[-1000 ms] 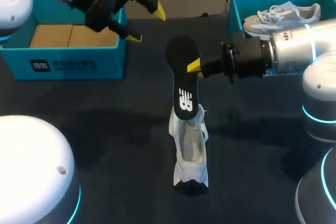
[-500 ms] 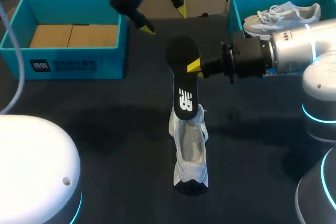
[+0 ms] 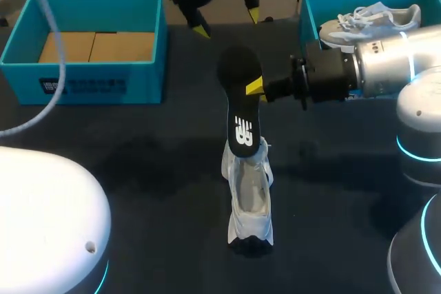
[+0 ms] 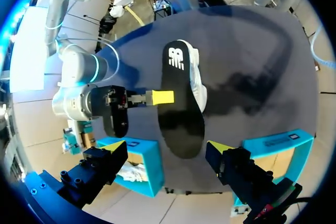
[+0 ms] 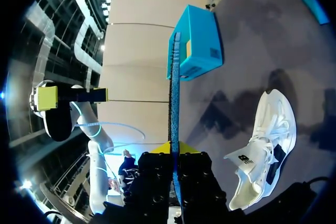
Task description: Take the shoe out of the shoebox, open the shoe tongue, remove and reinsert the insole, then place the shoe into the shoebox
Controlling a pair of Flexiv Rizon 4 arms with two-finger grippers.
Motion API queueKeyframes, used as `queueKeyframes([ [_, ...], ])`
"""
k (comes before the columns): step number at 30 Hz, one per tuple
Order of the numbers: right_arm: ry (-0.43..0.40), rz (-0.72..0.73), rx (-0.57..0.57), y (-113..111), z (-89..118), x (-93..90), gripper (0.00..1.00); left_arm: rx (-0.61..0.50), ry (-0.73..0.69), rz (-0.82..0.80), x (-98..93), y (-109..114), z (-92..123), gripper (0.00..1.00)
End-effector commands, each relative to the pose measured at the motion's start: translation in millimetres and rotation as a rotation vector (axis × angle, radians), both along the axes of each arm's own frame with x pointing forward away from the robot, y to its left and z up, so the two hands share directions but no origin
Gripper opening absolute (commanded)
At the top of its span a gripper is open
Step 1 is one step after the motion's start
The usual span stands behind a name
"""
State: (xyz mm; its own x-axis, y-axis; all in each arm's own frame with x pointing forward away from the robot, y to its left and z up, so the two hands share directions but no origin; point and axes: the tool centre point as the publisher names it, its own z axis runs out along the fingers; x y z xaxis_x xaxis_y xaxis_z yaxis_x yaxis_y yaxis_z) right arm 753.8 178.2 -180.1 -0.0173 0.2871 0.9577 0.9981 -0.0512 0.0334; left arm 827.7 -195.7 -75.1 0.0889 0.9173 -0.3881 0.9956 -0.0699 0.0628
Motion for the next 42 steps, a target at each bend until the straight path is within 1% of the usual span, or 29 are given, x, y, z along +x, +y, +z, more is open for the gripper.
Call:
queueKeyframes([
  [1, 0.000, -0.002, -0.001, 2, -1, 0.3, 0.00, 0.065, -0.003, 0.011, 3.5, -2, 0, 1.00],
  [15, 0.000, -0.002, -0.001, 2, -1, 0.3, 0.00, 0.045, 0.002, 0.017, 13.3, -3, 3, 1.00],
  [16, 0.000, -0.002, -0.001, 2, -1, 0.3, 0.00, 0.048, 0.032, 0.014, 17.9, -8, -1, 1.00],
  [21, 0.000, -0.002, -0.001, 2, -1, 0.3, 0.00, 0.088, 0.055, 0.003, 24.4, -20, -7, 1.00],
  [26, 0.000, -0.002, -0.001, 2, -1, 0.3, 0.00, 0.113, 0.065, -0.001, 26.0, -27, -7, 1.00],
  [33, 0.000, -0.002, -0.001, 2, -1, 0.3, 0.00, 0.120, 0.087, -0.019, 18.4, -34, -9, 1.00],
  [35, 0.000, -0.002, -0.001, 2, -1, 0.3, 0.00, 0.087, 0.076, -0.014, 15.1, -33, -9, 1.00],
  [38, 0.000, -0.002, -0.001, 2, -1, 0.3, 0.00, -0.007, 0.042, 0.007, 10.1, -24, -6, 1.00],
  [39, 0.000, -0.002, -0.001, 2, -1, 0.3, 0.00, -0.055, 0.044, 0.001, 6.9, -20, -5, 1.00],
  [42, 0.000, -0.002, -0.001, 2, -1, 0.3, 0.00, -0.154, 0.037, 0.003, -2.0, -8, -4, 1.00],
])
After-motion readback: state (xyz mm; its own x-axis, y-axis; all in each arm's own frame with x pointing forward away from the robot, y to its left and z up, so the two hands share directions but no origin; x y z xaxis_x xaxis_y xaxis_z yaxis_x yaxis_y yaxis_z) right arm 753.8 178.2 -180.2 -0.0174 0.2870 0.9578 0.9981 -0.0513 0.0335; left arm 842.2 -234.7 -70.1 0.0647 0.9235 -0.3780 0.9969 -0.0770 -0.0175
